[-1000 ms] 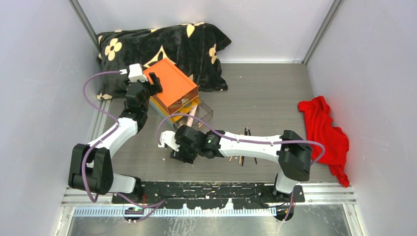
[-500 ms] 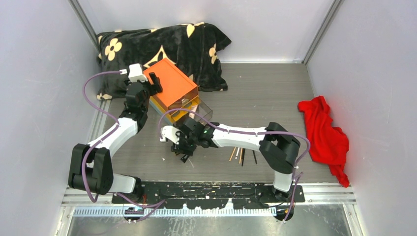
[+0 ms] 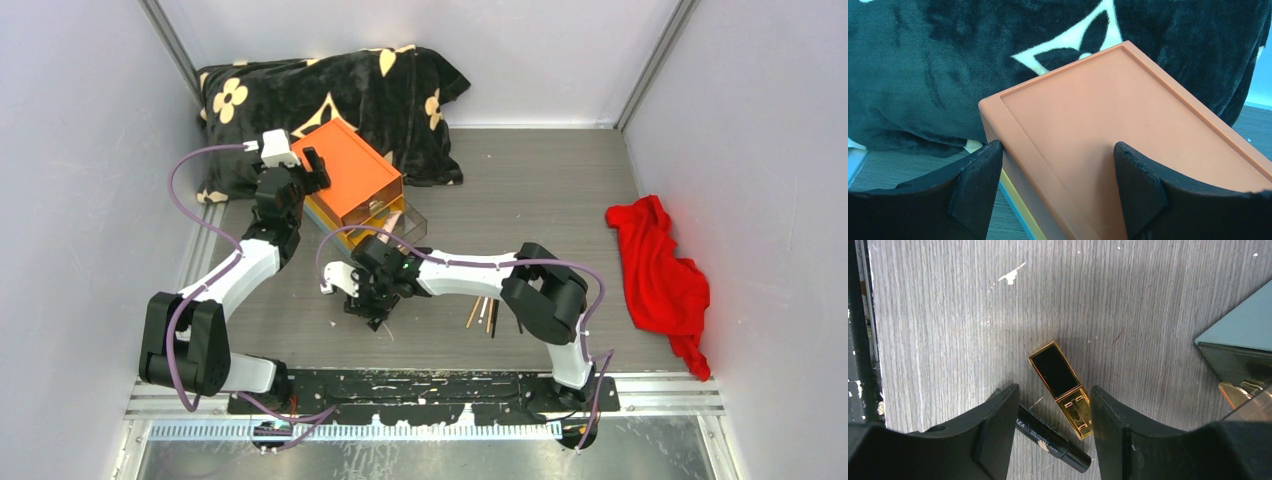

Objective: Organize the makeup
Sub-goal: Pick up the lipstick at the center of the board.

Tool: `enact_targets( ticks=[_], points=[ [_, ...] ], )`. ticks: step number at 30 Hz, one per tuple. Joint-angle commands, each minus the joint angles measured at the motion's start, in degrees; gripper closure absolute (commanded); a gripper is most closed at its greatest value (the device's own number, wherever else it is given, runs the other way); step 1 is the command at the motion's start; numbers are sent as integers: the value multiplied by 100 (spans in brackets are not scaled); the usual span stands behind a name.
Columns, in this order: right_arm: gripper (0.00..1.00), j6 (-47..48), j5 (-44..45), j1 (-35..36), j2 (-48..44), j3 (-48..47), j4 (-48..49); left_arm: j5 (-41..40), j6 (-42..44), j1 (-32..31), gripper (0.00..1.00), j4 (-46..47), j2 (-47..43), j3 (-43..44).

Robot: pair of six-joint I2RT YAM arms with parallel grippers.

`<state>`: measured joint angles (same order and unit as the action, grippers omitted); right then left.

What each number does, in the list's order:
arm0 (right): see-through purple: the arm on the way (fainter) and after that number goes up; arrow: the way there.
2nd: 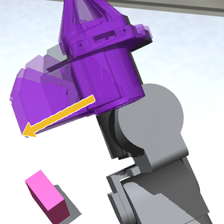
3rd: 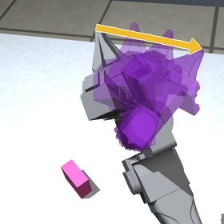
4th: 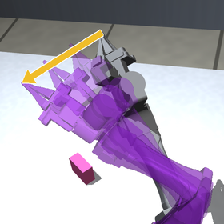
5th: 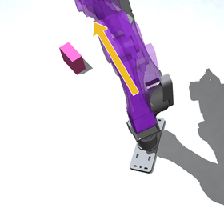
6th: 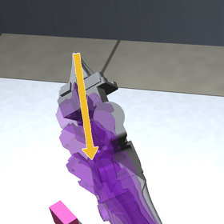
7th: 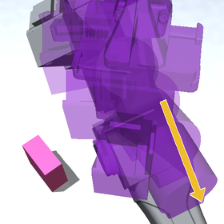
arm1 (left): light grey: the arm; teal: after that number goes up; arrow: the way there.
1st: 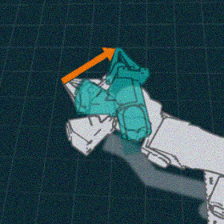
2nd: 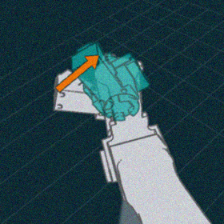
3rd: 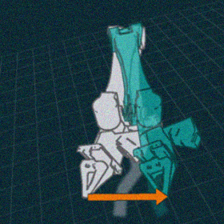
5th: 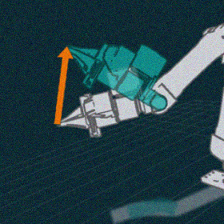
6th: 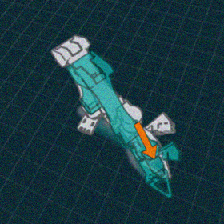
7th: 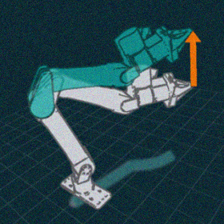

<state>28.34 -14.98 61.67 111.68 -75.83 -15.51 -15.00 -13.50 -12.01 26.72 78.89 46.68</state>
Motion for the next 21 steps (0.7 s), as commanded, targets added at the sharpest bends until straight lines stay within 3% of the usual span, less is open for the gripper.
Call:
enact_targets(
  ticks=[1,13,15,18,21],
  points=[
    [41,92,-210,-57,10,-248,170,745,254,-159,22,-1696,425,-330],
    [46,-36,-240,-54,440,-358,168,742,256,-161,22,-1696,417,-328],
    [54,-78,-240,-57,438,-359,118,742,256,-157,22,-1696,423,-326],
    [73,-161,-231,-56,360,-336,64,745,259,-158,22,-1696,424,-326],
    [82,-249,-165,-46,199,-200,139,740,256,-161,22,-1696,424,-335]
  ],
)
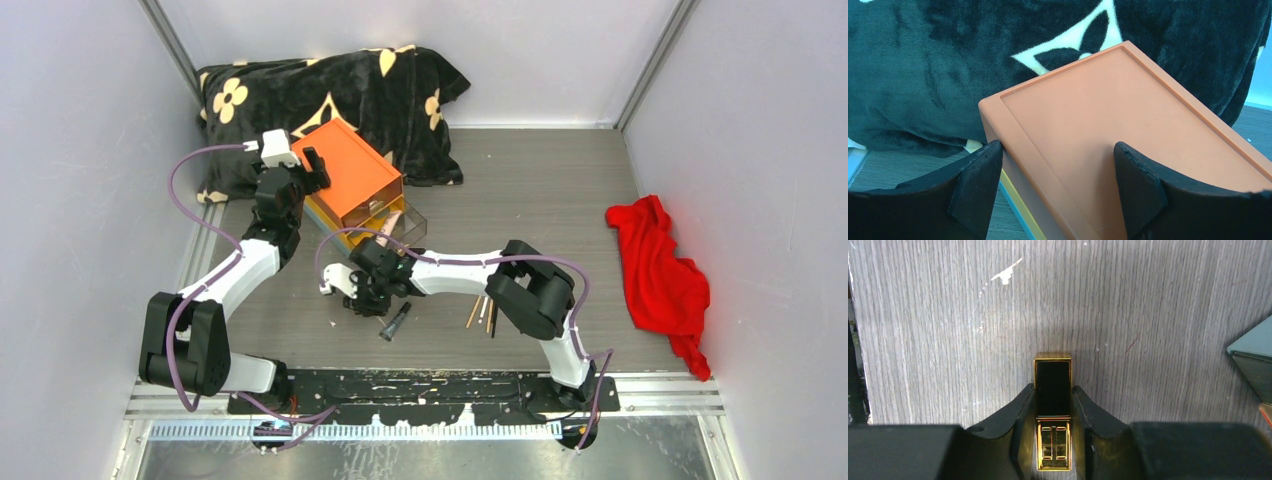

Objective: Organize the makeup
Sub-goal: Pick up the lipstick at the center of the board, then place the lipstick in the drawer.

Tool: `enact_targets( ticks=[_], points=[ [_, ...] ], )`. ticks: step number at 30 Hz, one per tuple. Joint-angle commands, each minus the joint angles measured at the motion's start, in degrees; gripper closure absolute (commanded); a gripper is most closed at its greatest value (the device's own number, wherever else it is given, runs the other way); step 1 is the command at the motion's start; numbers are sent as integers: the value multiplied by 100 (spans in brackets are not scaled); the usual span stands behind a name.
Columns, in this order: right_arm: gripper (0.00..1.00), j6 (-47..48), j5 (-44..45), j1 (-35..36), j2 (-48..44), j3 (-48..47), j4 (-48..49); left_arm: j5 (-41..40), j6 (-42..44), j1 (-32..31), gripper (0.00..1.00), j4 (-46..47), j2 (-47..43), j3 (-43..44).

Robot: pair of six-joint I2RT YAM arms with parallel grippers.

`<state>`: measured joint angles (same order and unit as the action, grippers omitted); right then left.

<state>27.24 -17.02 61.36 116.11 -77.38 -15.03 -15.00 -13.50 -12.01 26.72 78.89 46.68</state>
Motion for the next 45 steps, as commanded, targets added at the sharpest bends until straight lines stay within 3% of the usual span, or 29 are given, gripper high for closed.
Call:
enact_targets(
  ticks=[1,16,21,33,45],
  points=[
    [85,-173,51,-19,-307,-28,85,744,253,-159,22,-1696,423,-335],
    [88,-574,661,530,-2183,-337,-654,736,253,-161,22,-1690,421,-339],
    [86,-748,1548,434,-2518,-603,-608,744,253,-160,22,-1686,410,-346],
    [84,-1389,1488,-952,-1810,-1164,-117,754,260,-159,22,-1687,419,-335],
    [78,-1369,1260,-1401,-1131,-1195,-79,753,251,-160,22,-1696,421,-326]
  ],
)
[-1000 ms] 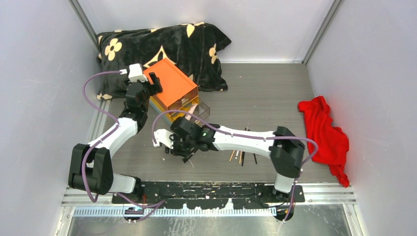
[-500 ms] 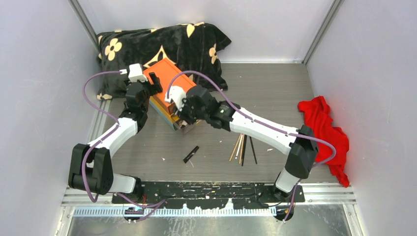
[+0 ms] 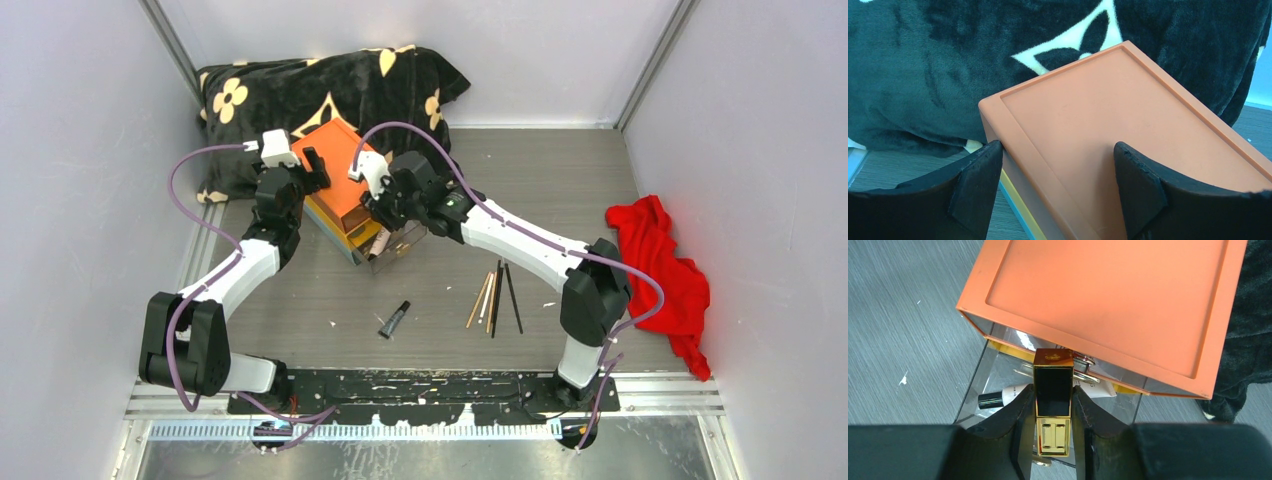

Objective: Organize the makeup
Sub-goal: Place the lipstick in the drawer.

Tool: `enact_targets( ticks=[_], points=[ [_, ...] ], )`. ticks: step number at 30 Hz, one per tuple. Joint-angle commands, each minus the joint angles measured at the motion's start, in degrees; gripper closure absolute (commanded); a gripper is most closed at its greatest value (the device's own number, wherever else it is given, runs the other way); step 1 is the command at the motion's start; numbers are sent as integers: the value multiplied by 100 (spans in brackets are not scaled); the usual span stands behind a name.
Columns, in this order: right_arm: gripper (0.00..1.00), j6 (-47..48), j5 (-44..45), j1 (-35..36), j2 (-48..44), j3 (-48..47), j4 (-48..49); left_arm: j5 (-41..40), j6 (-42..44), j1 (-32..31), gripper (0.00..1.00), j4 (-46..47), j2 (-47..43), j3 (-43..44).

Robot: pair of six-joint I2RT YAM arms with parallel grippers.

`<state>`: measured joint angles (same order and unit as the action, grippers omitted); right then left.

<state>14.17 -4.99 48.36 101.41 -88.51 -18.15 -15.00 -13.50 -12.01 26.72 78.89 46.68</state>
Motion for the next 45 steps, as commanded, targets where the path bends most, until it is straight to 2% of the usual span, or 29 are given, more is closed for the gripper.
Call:
enact_targets(
  ticks=[1,15,20,25,27,38,45],
  points=[
    [78,-64,86,-108,325,-42,238,749,254,-160,22,-1696,423,-326],
    [76,-323,327,-105,-221,1093,440,744,251,-160,22,-1688,414,-335],
    [62,-362,393,-110,-321,1240,554,745,258,-156,22,-1683,414,-342],
    [39,-376,701,-107,-599,1338,768,745,259,-161,22,-1688,414,-341],
    [35,-351,739,-105,-714,1393,863,745,251,-161,22,-1688,421,-335],
    [32,-274,1127,-107,-1365,1279,962,745,253,-159,22,-1688,424,-337],
    [32,-234,982,62,-2008,1579,343,744,256,-161,22,-1688,424,-335]
  ],
)
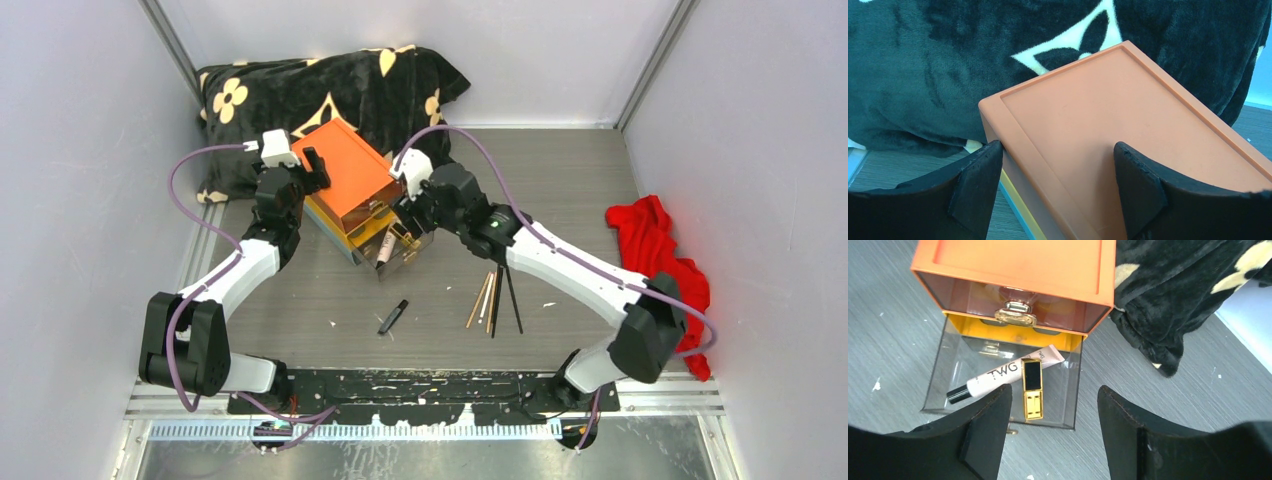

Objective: Organize the makeup
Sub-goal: Place the lipstick in the drawer, then pick up the makeup from the center of the board.

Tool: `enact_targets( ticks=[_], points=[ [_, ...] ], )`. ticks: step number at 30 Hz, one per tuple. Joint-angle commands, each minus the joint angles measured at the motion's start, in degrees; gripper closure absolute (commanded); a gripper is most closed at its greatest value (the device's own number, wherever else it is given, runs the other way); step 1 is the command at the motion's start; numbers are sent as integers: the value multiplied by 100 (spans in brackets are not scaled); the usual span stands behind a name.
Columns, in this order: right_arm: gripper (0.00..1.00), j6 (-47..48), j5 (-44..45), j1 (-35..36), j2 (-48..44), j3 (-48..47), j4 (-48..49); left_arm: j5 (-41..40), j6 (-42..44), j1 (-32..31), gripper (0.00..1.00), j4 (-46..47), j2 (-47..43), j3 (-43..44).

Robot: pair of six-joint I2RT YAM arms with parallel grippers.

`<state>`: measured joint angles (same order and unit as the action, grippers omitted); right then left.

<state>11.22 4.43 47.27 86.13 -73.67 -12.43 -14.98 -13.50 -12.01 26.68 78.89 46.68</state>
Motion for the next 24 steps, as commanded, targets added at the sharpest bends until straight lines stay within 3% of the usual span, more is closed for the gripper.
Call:
enact_targets(
  ticks=[1,7,13,19,24],
  points=[
    [32,19,111,292,-542,140,-326,741,253,-159,22,-1685,425,-328],
    [33,-177,732,1310,-792,546,-658,750,261,-156,22,-1692,418,-326],
    [34,21,652,2305,-668,979,-1242,754,260,-159,22,-1683,418,-335],
    [35,374,-329,2437,-586,1325,-1328,760,261,-161,22,-1683,417,-335],
    [35,756,-215,2401,-115,1409,-911,760,266,-156,22,-1675,409,-343]
  ],
)
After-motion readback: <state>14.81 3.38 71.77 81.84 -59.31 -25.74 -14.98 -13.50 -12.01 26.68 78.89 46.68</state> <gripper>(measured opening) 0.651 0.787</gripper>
